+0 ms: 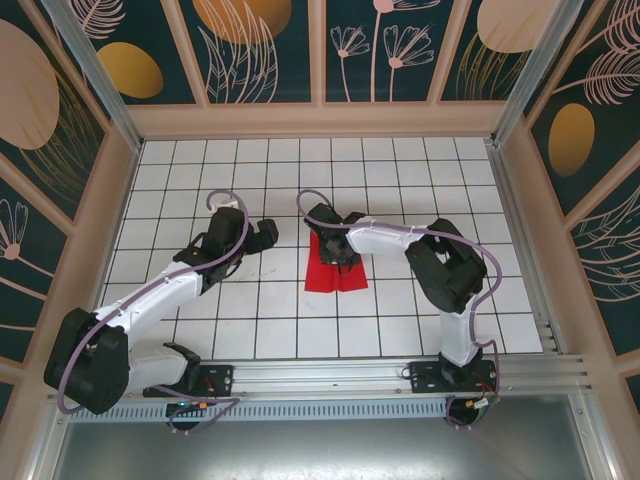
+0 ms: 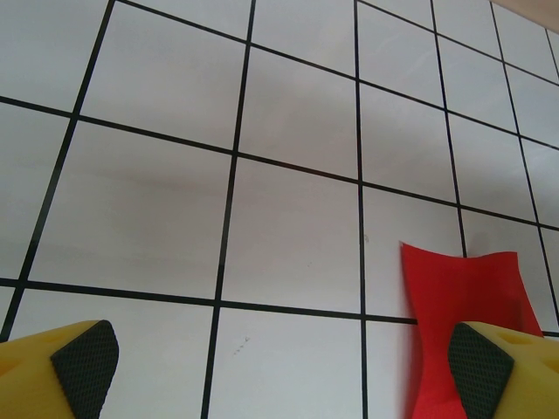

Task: Fold a paper plane with a square sheet of paper (pick it up from the middle)
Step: Fold the square sheet of paper in half at the center of the table.

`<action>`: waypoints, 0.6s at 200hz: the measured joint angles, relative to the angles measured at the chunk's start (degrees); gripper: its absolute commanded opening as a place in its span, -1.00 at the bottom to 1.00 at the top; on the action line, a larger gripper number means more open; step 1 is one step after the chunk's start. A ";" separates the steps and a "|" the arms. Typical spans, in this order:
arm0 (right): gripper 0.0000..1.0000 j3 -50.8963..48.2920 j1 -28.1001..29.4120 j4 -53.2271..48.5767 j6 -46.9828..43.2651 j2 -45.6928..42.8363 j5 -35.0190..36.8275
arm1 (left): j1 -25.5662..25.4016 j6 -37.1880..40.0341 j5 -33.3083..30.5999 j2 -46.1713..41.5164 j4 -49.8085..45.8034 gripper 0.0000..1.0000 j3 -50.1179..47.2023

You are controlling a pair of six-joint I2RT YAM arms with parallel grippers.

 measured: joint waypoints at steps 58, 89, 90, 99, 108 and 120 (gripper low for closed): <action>-0.60 -2.08 -0.66 4.68 -0.44 -5.01 -5.66 | 0.00 -0.02 -0.24 -0.26 -1.18 0.98 0.00; -0.58 -6.54 -2.82 14.36 0.81 -11.98 -14.45 | 0.00 -0.02 -0.44 -0.35 -1.38 0.98 0.02; -0.58 -6.88 -2.97 15.08 0.87 -12.33 -14.97 | 0.00 -0.02 -0.44 -0.35 -1.38 0.98 0.02; -0.57 -9.07 -3.98 19.21 1.53 -14.27 -17.99 | 0.00 -0.04 -0.44 -0.35 -1.53 0.98 0.13; -0.57 -11.58 -5.31 24.06 2.78 -15.93 -21.49 | 0.00 -0.04 -0.44 -0.35 -1.62 0.98 0.33; -0.57 -14.14 -6.78 29.51 3.98 -16.79 -25.38 | 0.00 -0.07 -0.42 -0.35 -1.75 0.98 0.68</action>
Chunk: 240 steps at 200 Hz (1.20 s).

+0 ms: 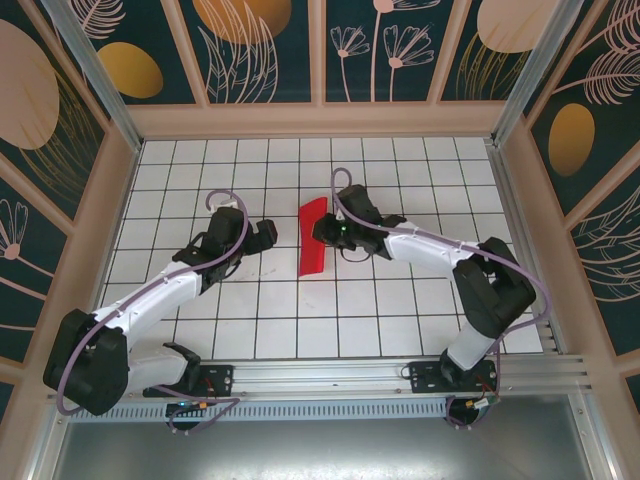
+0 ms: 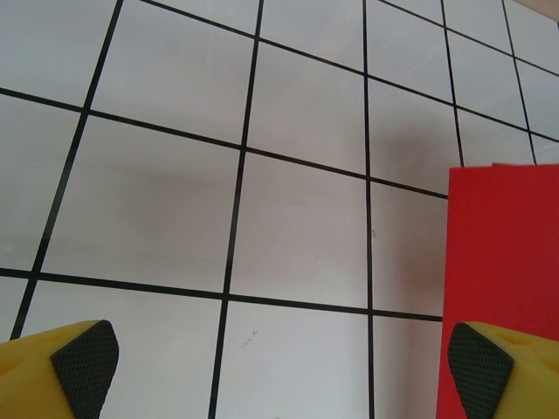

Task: Fold a paper plane with a square sheet of paper (pick it up from the middle)
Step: Fold the square sheet of paper in half at the center of the table.

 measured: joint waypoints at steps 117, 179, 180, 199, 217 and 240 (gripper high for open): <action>-0.10 -10.16 -5.42 12.13 2.80 4.81 -9.90 | 0.00 -1.51 2.95 0.55 0.07 0.98 0.42; 0.15 -10.08 -7.63 8.68 0.70 4.57 -9.73 | 0.02 -1.53 13.81 4.00 3.63 0.97 0.42; 0.15 -10.08 -7.65 8.66 0.70 4.57 -9.73 | 0.02 -1.53 13.99 4.04 3.72 0.97 0.42; 0.16 -10.14 -7.85 8.48 0.87 4.11 -9.53 | 0.02 -2.21 19.89 6.64 7.13 0.83 0.42; 0.15 -10.80 -7.87 8.55 1.18 3.65 -9.51 | 0.00 -3.80 25.57 10.51 10.36 0.70 0.87; 0.16 -12.20 -7.87 8.72 1.60 3.41 -8.87 | 0.00 -5.49 32.09 15.63 13.97 0.45 2.16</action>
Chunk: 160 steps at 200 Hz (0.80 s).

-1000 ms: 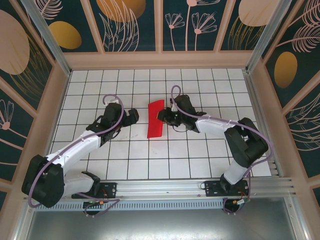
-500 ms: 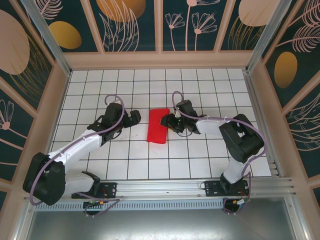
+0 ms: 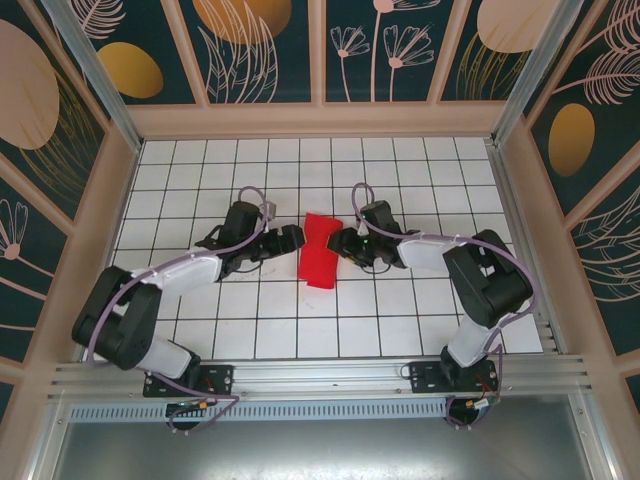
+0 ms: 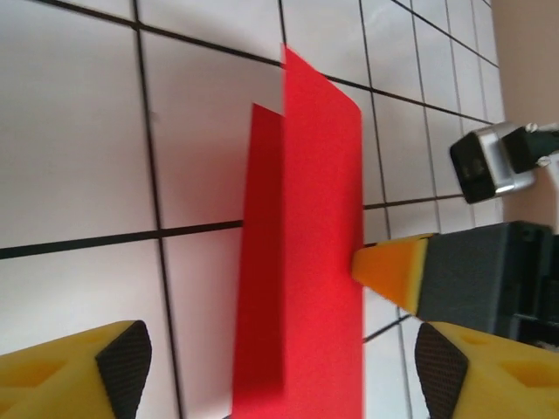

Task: Fold a paper plane with a square sheet of paper (pick it up from the middle)
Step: Fold the square sheet of paper in half at the center of the table, then hold the square sheet of paper at the center of the table.

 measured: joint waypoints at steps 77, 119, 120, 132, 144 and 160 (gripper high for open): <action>0.17 -2.34 -0.79 0.72 1.29 -2.64 0.70 | 0.00 -3.34 11.30 11.43 7.13 0.11 3.87; 0.17 -4.79 -1.66 3.15 2.82 -3.43 0.63 | 0.00 -5.25 15.08 13.94 11.06 -0.43 3.93; 0.17 -4.85 -1.66 3.21 2.84 -3.43 0.63 | 0.00 -5.09 15.17 14.05 11.21 -0.45 3.93; 0.17 -5.64 -1.66 3.82 3.21 -3.54 0.61 | 0.00 -5.75 16.15 14.95 12.15 -0.58 3.93; 0.18 -6.08 -1.66 4.20 3.63 -3.54 0.61 | 0.00 -5.92 16.83 15.58 12.76 -0.74 3.93; 0.18 -6.14 -1.66 4.46 4.13 -3.56 0.61 | 0.00 -6.16 17.53 16.13 13.11 -0.86 4.11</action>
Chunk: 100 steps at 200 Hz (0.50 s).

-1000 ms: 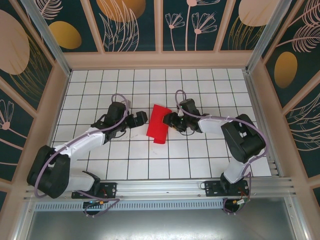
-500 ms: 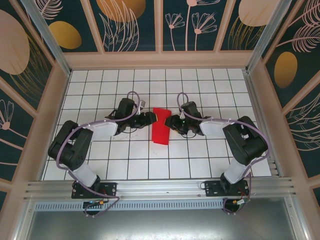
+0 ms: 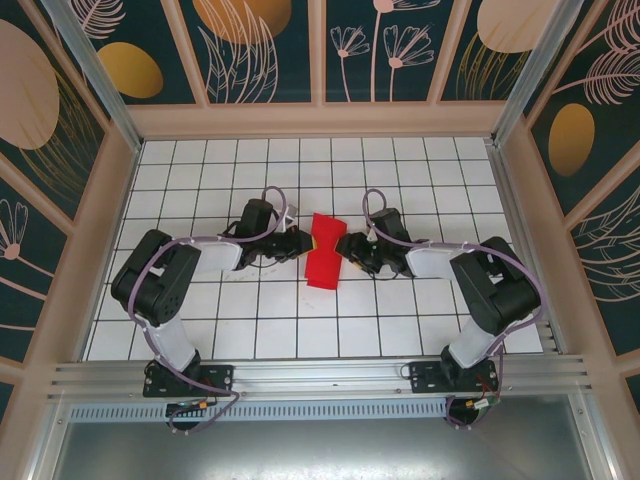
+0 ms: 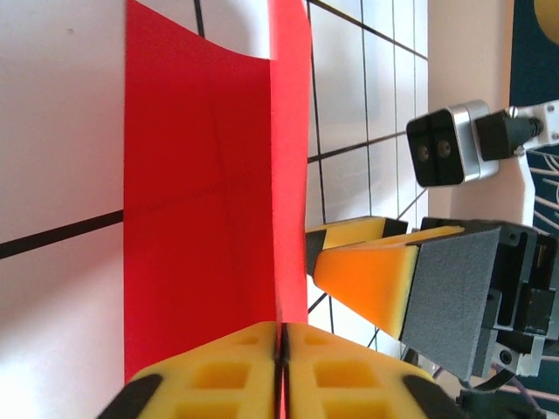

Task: Fold a paper plane with a square sheet of paper (pick it up from the middle)
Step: Hold the square sheet of paper at the center of the table.

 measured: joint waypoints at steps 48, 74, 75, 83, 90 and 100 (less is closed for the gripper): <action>0.41 -2.93 0.00 2.84 1.90 -5.16 0.02 | 0.00 0.00 2.01 2.89 1.42 -0.91 2.27; 0.41 -3.74 0.00 4.22 2.86 -5.90 0.00 | 0.00 -0.13 3.41 4.96 2.21 -0.89 3.45; 0.40 -3.74 0.00 4.22 2.93 -5.90 0.00 | 0.00 -0.15 3.45 5.01 2.25 -0.89 3.48; 0.40 -3.74 0.00 4.28 3.10 -5.86 0.00 | 0.00 -0.66 4.28 5.64 3.28 -0.89 3.61; 0.40 -3.74 0.00 4.46 3.19 -5.70 0.00 | 0.00 -1.25 5.20 6.32 4.39 -0.89 3.69; 0.40 -3.74 0.00 4.50 3.19 -5.33 -0.02 | 0.00 -2.10 6.19 7.21 5.60 -0.89 3.89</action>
